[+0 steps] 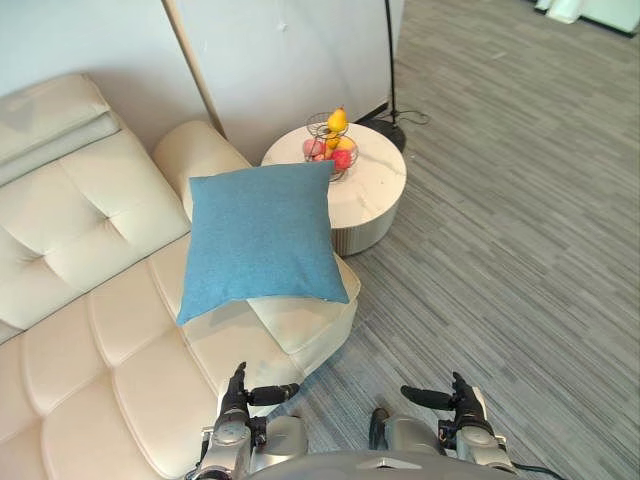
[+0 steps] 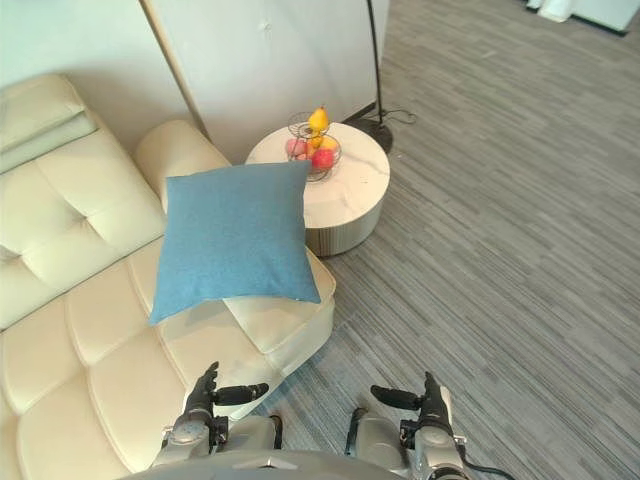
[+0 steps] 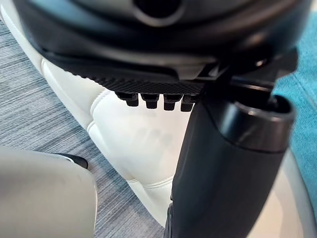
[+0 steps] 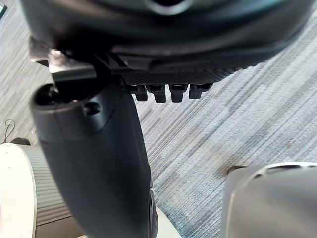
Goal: Pick up cushions and gather them together orderly.
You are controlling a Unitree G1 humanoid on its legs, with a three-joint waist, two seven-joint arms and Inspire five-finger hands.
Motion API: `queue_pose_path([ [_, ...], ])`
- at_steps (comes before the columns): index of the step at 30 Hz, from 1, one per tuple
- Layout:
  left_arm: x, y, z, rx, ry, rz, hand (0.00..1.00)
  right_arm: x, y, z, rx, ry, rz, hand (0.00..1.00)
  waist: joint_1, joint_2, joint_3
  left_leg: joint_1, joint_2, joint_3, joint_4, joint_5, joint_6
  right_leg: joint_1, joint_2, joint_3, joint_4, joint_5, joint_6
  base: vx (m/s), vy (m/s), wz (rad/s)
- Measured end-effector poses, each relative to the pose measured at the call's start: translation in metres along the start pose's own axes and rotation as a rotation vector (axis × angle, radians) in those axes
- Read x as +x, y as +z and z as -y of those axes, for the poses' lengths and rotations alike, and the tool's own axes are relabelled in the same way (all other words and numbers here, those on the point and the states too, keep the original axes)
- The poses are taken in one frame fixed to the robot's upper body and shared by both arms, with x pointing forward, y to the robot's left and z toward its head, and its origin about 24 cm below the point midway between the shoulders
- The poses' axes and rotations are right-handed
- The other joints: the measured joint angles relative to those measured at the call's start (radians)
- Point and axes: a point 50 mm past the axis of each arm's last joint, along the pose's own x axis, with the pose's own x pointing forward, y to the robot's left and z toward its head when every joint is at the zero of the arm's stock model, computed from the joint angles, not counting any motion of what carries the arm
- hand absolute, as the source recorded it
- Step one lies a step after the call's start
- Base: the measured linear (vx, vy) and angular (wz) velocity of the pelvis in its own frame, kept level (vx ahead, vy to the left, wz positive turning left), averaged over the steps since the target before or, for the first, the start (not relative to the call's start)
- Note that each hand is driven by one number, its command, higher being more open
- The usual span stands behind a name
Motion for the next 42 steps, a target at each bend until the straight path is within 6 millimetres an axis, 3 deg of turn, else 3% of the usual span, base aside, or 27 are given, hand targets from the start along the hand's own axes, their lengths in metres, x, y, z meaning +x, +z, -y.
queue_pose_path([
  [3, -0.002, -0.001, 0.007, -0.012, -0.024, -0.005, 1.0, -0.001, -0.005, 0.001, 0.004, -0.006, -0.016, 1.0, -0.004, 0.006, -0.003, -0.014, 0.016, -0.005, -0.004, 0.051, -0.028, 0.053, 0.001, -0.083, -0.035, 0.0, -0.003, 0.11, -0.238, 0.91],
  [5, -0.001, 0.003, 0.006, -0.001, -0.025, 0.018, 1.0, -0.005, -0.014, 0.002, 0.039, -0.019, -0.038, 1.0, -0.001, -0.005, 0.002, -0.06, 0.038, 0.104, 0.061, 0.071, -0.034, 0.117, -0.006, -0.165, -0.095, 0.001, -0.023, 0.02, -0.146, 1.1],
  [7, -0.001, 0.003, 0.007, 0.002, -0.029, 0.018, 1.0, -0.005, -0.012, 0.003, 0.043, -0.022, -0.031, 1.0, -0.002, 0.001, 0.001, -0.081, 0.056, 0.237, 0.08, 0.073, 0.01, 0.138, -0.011, -0.203, -0.117, 0.001, -0.026, -0.01, -0.022, 0.66],
  [9, -0.001, 0.003, 0.007, 0.005, -0.028, 0.02, 1.0, -0.004, -0.011, 0.004, 0.046, -0.024, -0.024, 1.0, -0.001, 0.004, -0.004, -0.081, 0.05, 0.29, 0.053, 0.085, 0.035, 0.152, -0.019, -0.228, -0.135, 0.0, -0.024, -0.02, 0.078, 0.49],
  [13, 0.0, 0.004, 0.004, 0.017, -0.025, 0.02, 1.0, -0.006, -0.01, -0.003, 0.081, -0.015, -0.021, 1.0, -0.002, -0.01, -0.01, -0.074, 0.007, 0.282, -0.058, 0.145, 0.054, 0.16, -0.039, -0.29, -0.187, 0.025, -0.004, -0.05, 0.089, 0.51],
  [20, -0.002, -0.003, 0.001, 0.062, -0.028, 0.008, 1.0, -0.008, 0.001, 0.0, 0.117, -0.042, 0.039, 1.0, -0.014, -0.003, -0.026, 0.054, -0.036, 0.285, -0.31, 0.266, 0.055, 0.204, -0.046, -0.309, -0.236, 0.053, 0.014, -0.08, 0.039, 0.12],
  [28, -0.004, -0.001, -0.022, 0.038, 0.041, 0.036, 1.0, -0.016, 0.047, 0.031, 0.208, -0.161, 0.262, 1.0, -0.03, -0.028, -0.043, 0.078, -0.043, 0.288, -0.366, 0.287, 0.057, 0.211, -0.045, -0.312, -0.248, 0.057, 0.018, 0.0, 0.0, 0.01],
  [31, -0.006, 0.011, -0.049, -0.015, 0.147, 0.098, 1.0, -0.022, 0.065, 0.054, 0.241, -0.229, 0.36, 1.0, -0.032, -0.032, -0.06, 0.091, -0.043, 0.291, -0.366, 0.287, 0.058, 0.222, -0.042, -0.308, -0.259, 0.059, 0.016, 0.09, -0.016, -0.03],
  [34, -0.007, 0.031, -0.065, -0.038, 0.211, 0.179, 1.0, -0.024, 0.077, 0.064, 0.23, -0.244, 0.414, 1.0, -0.034, -0.025, -0.068, 0.098, -0.042, 0.293, -0.366, 0.285, 0.054, 0.233, -0.039, -0.306, -0.267, 0.06, 0.015, 0.04, -0.014, -0.01],
  [38, -0.01, 0.054, -0.071, -0.051, 0.241, 0.275, 1.0, -0.024, 0.091, 0.059, 0.209, -0.205, 0.461, 1.0, -0.035, -0.021, -0.071, 0.103, -0.037, 0.295, -0.366, 0.281, 0.049, 0.235, -0.032, -0.297, -0.272, 0.063, 0.011, 0.0, -0.013, -0.07],
  [42, -0.008, 0.078, -0.069, -0.077, 0.257, 0.348, 1.0, -0.024, 0.115, 0.038, 0.162, -0.104, 0.529, 1.0, -0.033, -0.022, -0.073, 0.081, -0.029, 0.305, -0.367, 0.281, 0.049, 0.21, -0.022, -0.283, -0.281, 0.071, 0.004, -0.03, -0.003, -0.09],
])
